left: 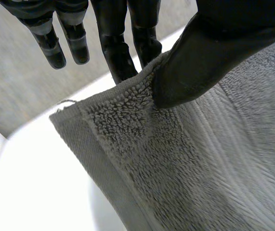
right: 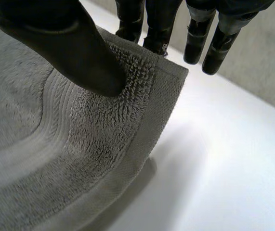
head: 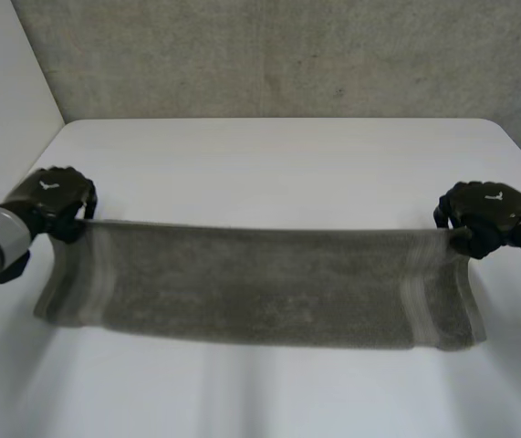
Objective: Fold the towel.
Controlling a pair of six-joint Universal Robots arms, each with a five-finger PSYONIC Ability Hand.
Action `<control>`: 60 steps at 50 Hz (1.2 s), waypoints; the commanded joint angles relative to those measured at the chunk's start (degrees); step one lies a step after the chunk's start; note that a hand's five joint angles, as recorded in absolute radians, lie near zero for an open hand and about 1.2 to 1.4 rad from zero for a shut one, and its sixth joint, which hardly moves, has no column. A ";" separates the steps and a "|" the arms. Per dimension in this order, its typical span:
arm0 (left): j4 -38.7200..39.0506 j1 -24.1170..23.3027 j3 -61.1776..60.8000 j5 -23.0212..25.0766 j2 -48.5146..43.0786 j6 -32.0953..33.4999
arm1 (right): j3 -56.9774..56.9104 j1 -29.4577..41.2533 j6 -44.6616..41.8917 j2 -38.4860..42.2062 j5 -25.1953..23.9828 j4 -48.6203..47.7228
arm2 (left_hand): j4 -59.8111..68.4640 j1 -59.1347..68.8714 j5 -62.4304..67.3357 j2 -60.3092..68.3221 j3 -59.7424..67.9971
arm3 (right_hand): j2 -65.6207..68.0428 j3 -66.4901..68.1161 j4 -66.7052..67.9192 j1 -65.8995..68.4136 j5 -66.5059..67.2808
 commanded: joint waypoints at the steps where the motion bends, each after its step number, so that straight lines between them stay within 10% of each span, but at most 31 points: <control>1: -2.23 -1.85 5.82 -1.94 -9.01 0.38 | -2.31 0.97 -3.39 6.13 4.31 0.02 | -3.36 5.34 3.75 3.05 -2.96 | 3.66 -2.48 -4.37 3.91 2.98; 29: -2.84 -3.08 12.94 -2.21 -16.30 0.38 | -6.53 3.25 -2.60 13.25 6.86 -4.10 | -3.36 5.34 3.75 3.05 -2.96 | 3.66 -2.48 -4.37 3.91 2.98; 30: -2.93 -3.17 12.68 -2.21 -16.04 0.38 | -6.61 3.69 -2.60 13.07 7.03 -4.28 | -3.36 -21.95 -23.54 -24.24 -2.96 | -25.43 -2.48 -4.37 -25.18 -26.10; 33: -2.93 -3.87 12.06 -2.21 -15.60 0.29 | -6.61 4.66 -2.34 12.37 7.30 -4.46 | -3.36 -50.07 -51.66 -52.36 -2.96 | -62.77 -2.48 -4.37 -62.52 -63.45; 52: -2.58 -0.63 -1.37 -1.07 -0.58 0.02 | 2.88 4.66 4.17 -3.54 5.89 -8.59 | -3.36 -63.94 -65.53 -66.23 -2.96 | -66.34 -2.48 -4.37 -66.09 -67.02; 60: -1.00 0.17 -8.05 -0.19 4.08 -0.06 | 17.00 4.75 -6.09 -11.79 1.67 -7.36 | -3.36 -63.94 -65.53 -66.23 -2.96 | -66.34 -2.48 -4.37 -66.09 -67.02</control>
